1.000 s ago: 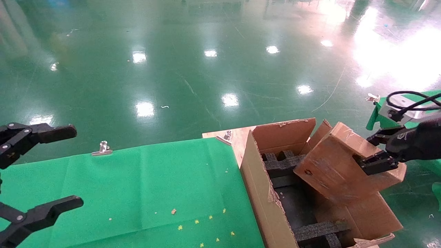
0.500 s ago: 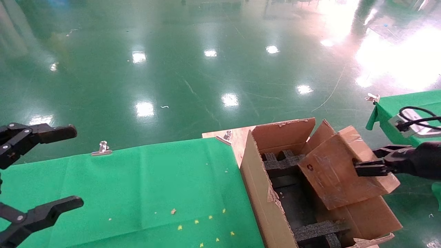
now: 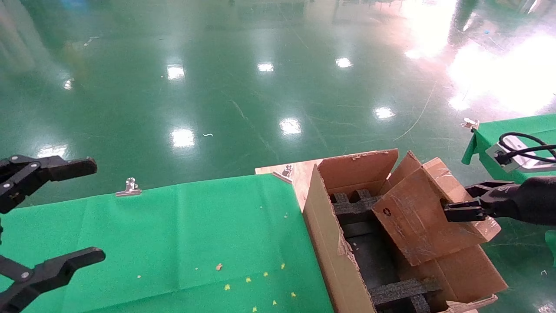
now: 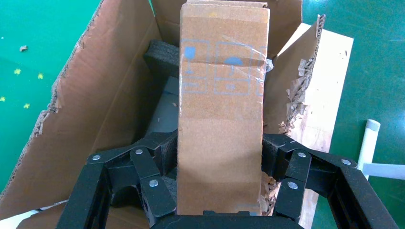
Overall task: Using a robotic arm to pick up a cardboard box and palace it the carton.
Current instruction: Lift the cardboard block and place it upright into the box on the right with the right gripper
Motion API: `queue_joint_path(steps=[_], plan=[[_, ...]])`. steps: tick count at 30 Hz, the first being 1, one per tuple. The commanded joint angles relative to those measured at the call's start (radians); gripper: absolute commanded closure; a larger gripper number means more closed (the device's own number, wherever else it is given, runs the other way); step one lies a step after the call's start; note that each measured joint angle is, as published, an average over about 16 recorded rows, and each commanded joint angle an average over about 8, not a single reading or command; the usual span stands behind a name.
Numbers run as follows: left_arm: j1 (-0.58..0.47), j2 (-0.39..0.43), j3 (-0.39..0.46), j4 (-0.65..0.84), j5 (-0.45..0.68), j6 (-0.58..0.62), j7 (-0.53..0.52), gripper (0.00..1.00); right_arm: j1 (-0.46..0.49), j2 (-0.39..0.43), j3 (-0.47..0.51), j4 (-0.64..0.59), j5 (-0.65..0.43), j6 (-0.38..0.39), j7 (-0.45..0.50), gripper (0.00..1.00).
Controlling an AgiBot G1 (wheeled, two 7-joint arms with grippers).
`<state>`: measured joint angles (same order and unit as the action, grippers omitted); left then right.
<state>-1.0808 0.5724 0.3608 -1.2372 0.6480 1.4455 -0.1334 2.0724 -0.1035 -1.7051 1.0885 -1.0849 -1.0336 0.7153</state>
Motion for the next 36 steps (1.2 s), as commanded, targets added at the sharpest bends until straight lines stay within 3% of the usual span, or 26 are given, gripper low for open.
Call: queue_joint_path(steps=[1,12,23,36], plan=[[0.000,0.000,0.000,0.000,0.000,0.000,0.000,0.00,0.000,-0.002,0.001,-0.003,0.002,-0.002,-0.002,1.00],[0.000,0.000,0.000,0.000,0.000,0.000,0.000,0.00,-0.022,-0.061,-0.044,-0.010,-0.122,0.098,0.265,1.00],[0.000,0.000,0.000,0.000,0.000,0.000,0.000,0.00,-0.017,-0.105,-0.082,0.032,-0.282,0.113,0.503,1.00],[0.000,0.000,0.000,0.000,0.000,0.000,0.000,0.00,-0.091,-0.174,-0.134,0.051,-0.361,0.200,0.635,1.00]])
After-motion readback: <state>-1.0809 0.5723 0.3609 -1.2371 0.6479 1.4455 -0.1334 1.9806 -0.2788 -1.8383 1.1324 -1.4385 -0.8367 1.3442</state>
